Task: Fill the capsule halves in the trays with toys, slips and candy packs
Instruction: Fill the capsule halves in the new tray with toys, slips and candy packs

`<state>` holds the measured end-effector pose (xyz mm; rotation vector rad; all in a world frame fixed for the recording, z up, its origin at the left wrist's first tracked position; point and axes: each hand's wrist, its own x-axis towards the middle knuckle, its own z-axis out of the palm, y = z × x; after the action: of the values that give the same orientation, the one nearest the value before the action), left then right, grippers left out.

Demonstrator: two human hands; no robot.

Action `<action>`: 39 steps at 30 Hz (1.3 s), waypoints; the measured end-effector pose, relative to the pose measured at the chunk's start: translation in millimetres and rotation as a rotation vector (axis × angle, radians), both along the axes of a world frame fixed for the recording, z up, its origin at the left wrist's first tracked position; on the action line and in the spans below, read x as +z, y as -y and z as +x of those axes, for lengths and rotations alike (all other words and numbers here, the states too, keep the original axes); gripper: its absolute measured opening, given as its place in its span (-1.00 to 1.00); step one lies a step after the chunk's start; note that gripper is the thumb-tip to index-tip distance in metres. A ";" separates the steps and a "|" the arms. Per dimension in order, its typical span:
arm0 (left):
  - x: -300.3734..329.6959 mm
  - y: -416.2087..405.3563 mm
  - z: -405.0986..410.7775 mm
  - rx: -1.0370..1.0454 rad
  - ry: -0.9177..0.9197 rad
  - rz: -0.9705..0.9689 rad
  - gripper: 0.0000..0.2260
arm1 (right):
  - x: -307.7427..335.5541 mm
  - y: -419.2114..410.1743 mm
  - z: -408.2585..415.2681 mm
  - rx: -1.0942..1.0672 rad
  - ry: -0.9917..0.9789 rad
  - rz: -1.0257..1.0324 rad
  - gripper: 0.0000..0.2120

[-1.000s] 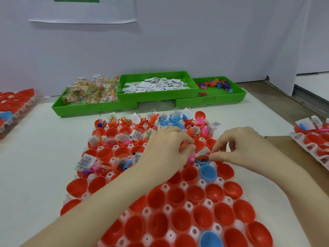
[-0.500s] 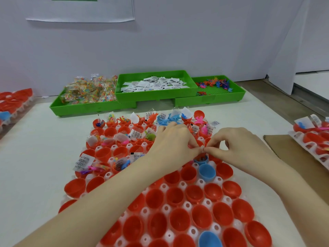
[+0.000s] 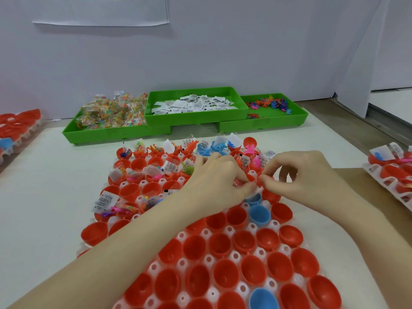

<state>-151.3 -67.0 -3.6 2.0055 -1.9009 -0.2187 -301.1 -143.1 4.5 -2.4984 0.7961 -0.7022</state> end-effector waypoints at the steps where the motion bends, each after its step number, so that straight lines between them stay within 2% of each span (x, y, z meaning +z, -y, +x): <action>1: -0.5 -1.1 0.1 -0.012 0.018 0.004 -0.70 | 1.9 0.3 -0.7 -0.001 0.043 0.045 -0.81; 5: -3.6 -3.9 -0.3 -0.066 0.181 0.000 -0.57 | 5.8 1.2 -3.2 0.019 0.086 0.172 -0.81; 9: -4.3 -2.7 -2.4 -0.067 0.207 -0.030 -0.60 | 9.2 -0.7 -4.9 0.077 0.030 0.204 -0.77; 13: -4.5 -2.5 -4.3 -0.064 0.216 -0.047 -0.63 | 5.1 1.4 -3.9 0.114 -0.112 0.085 -0.74; 16: -4.3 -2.8 -6.8 -0.059 0.242 -0.051 -0.64 | -1.3 0.5 1.6 0.151 -0.137 -0.037 -0.90; 19: -4.5 -1.6 -8.4 -0.048 0.282 -0.057 -0.63 | -7.7 -2.6 6.6 0.182 -0.124 -0.118 -0.94; 23: -3.9 -1.8 -7.0 -0.048 0.273 -0.030 -0.57 | -9.2 -0.7 7.9 0.139 -0.043 -0.063 -0.92; 27: -2.9 -2.6 -5.0 -0.035 0.192 0.008 -0.52 | -2.2 3.0 1.7 0.099 0.078 0.094 -0.69; 30: -1.7 -3.4 -3.3 -0.037 0.156 0.021 -0.55 | 1.0 5.2 -1.3 0.080 0.041 0.133 -0.58; 34: -2.1 -3.6 -3.6 -0.047 0.139 0.047 -0.59 | -6.3 3.3 5.2 0.074 -0.069 0.127 -0.70; 36: -1.9 -3.7 -3.8 -0.051 0.144 0.051 -0.60 | -8.7 1.3 8.5 0.075 -0.049 0.118 -0.77; 39: -2.1 -3.4 -3.4 -0.053 0.139 0.047 -0.61 | -7.5 -0.1 8.5 0.048 0.012 0.143 -0.78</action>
<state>-154.6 -63.6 -5.7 2.0510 -2.0528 -0.1428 -292.6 -143.0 -3.0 -2.3749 0.7523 -0.6203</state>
